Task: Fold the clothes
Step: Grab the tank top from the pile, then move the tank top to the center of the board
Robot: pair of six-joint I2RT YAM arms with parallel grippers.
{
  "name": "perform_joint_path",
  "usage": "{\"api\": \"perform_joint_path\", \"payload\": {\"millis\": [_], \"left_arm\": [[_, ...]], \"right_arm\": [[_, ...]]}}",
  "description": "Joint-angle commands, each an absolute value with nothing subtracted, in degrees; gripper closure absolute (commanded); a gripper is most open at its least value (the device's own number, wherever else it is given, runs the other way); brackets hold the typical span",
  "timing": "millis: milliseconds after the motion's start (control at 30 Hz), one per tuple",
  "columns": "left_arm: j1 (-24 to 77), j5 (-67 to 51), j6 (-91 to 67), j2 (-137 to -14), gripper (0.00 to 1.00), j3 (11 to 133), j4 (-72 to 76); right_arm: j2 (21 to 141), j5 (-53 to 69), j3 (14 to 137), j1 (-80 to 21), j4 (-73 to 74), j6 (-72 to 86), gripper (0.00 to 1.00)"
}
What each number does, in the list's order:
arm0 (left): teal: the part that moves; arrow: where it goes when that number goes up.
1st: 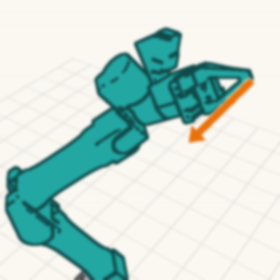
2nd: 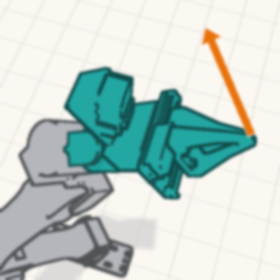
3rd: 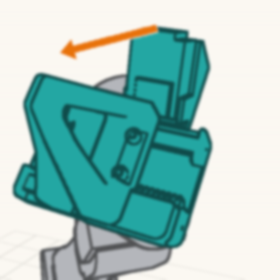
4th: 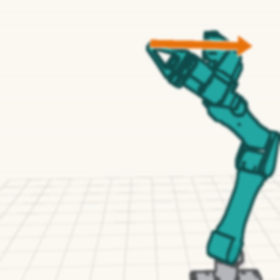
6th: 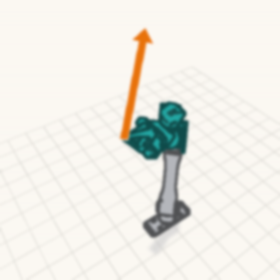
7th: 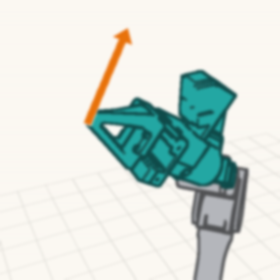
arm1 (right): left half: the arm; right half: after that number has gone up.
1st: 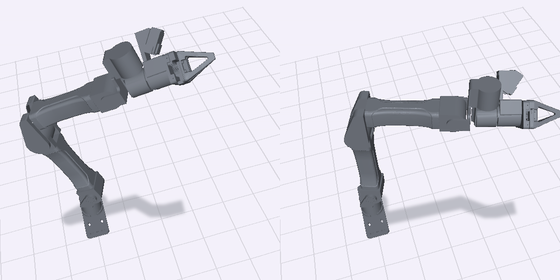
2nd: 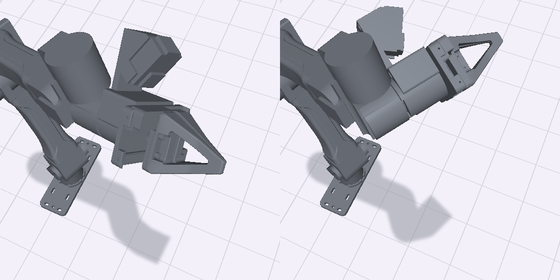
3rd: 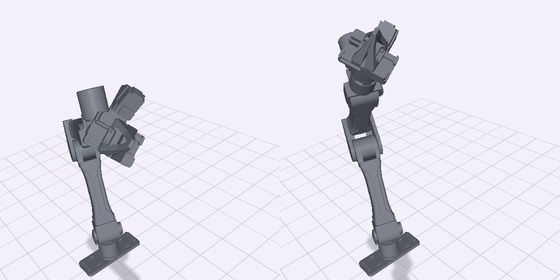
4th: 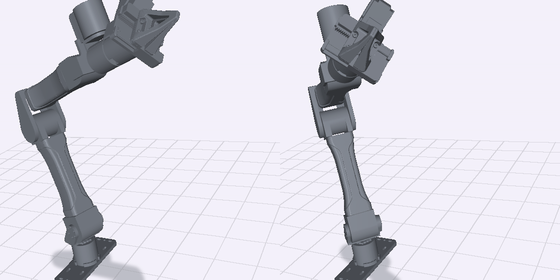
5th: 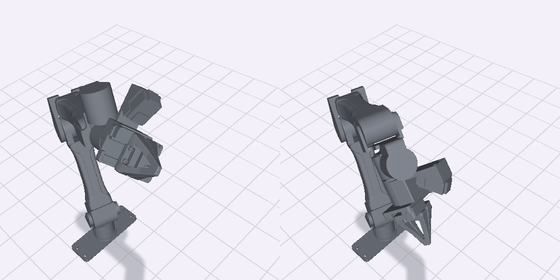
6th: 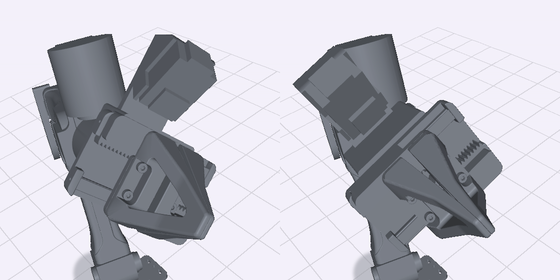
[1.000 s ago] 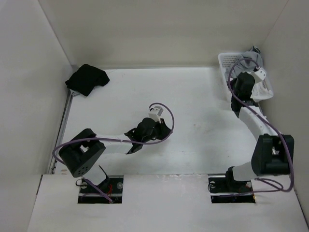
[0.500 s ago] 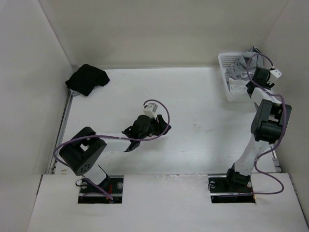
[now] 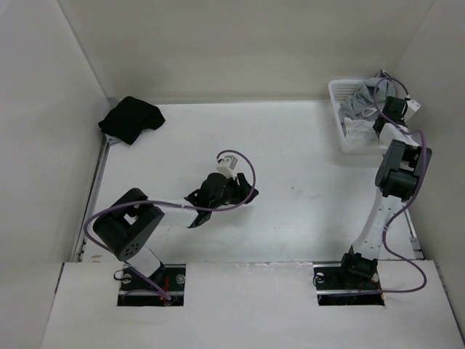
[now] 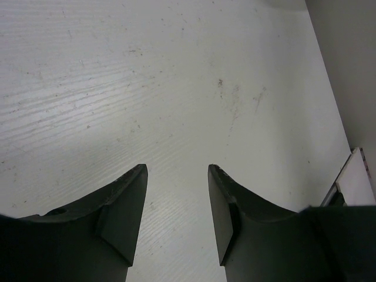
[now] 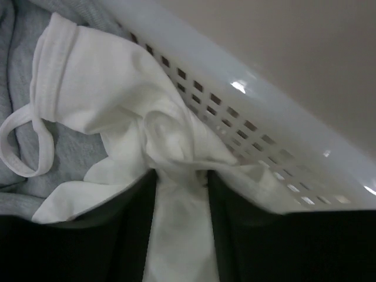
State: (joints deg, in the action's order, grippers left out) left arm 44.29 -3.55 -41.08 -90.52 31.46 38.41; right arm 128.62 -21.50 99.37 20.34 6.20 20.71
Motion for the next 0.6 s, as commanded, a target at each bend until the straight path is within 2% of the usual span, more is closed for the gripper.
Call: {"api": "perform_joint_path", "payload": {"millis": [0, 33, 67, 267, 567], "left_arm": [[43.90, -5.10, -41.57, -91.49, 0.56, 32.43, 42.10], [43.90, -5.18, -41.66, -92.02, 0.56, 32.61, 42.27], [43.81, -5.36, -41.83, -92.63, 0.56, 32.78, 42.28], [43.20, -6.50, -42.98, -94.04, 0.56, 33.40, 42.89], [42.85, -7.65, -44.03, -92.82, 0.57, 32.43, 44.21]], "right_arm": [[129.46, -17.67, 104.94, 20.35, 5.63, 22.85, 0.75], [129.38, -17.32, 104.85, 20.35, 4.41, 23.46, 0.90], [127.98, -17.92, 103.29, 20.35, 2.83, 24.42, 0.99], [111.75, -21.35, 87.74, 19.91, -10.09, 27.33, 1.00], [88.61, -21.36, 73.66, 15.69, -15.73, 29.27, 1.00]]}}
